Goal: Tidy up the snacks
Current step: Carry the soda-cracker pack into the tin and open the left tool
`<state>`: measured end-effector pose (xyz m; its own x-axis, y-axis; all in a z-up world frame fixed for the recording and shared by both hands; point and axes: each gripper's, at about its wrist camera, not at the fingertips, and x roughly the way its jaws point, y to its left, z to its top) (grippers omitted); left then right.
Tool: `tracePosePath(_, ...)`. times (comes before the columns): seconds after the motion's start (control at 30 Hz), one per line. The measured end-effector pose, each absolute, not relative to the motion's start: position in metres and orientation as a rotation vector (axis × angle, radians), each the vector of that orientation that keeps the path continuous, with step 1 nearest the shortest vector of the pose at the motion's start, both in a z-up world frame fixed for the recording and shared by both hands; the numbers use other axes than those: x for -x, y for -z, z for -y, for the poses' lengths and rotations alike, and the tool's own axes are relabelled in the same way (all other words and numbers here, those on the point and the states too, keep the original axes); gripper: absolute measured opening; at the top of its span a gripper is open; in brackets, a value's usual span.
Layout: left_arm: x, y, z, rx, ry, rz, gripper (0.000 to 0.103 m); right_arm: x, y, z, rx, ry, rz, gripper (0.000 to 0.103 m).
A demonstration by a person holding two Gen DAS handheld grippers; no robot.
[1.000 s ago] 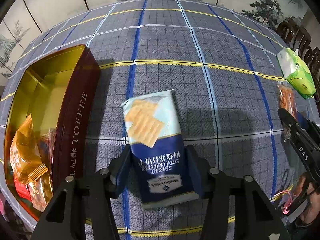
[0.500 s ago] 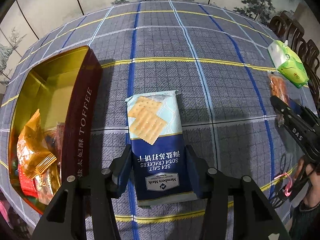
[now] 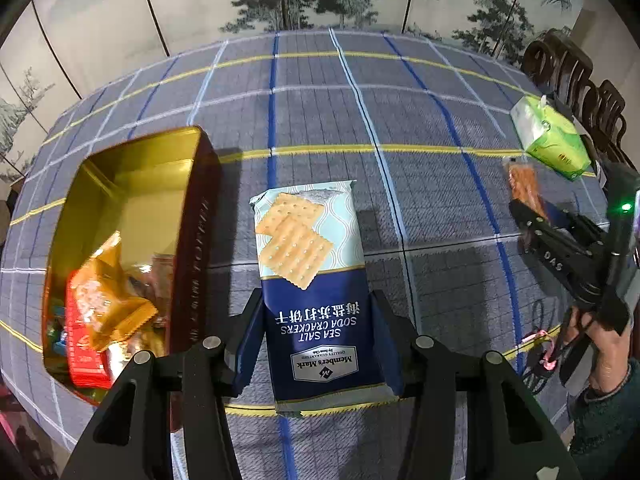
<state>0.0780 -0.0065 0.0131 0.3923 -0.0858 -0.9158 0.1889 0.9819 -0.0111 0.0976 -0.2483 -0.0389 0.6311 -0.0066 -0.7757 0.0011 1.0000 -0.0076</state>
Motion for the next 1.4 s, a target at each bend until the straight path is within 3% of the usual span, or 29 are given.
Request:
tracePosePath(0.53, -0.082, -0.050, -0.086, -0.062, 0.043, -1.092, 0.047, -0.098, 0.039, 0.248, 0.008, 0.005, -0.888, 0.041)
tracePosePath(0.9, -0.085, -0.038, -0.154, -0.067, -0.048, -1.118, 0.047, -0.097, 0.039, 0.247, 0.012, 0.007, -0.888, 0.041)
tracePosePath(1.4, -0.081, -0.016, -0.179, -0.054, -0.066, -1.155, 0.045, -0.097, 0.038, 0.249, 0.011, 0.017, -0.888, 0.041)
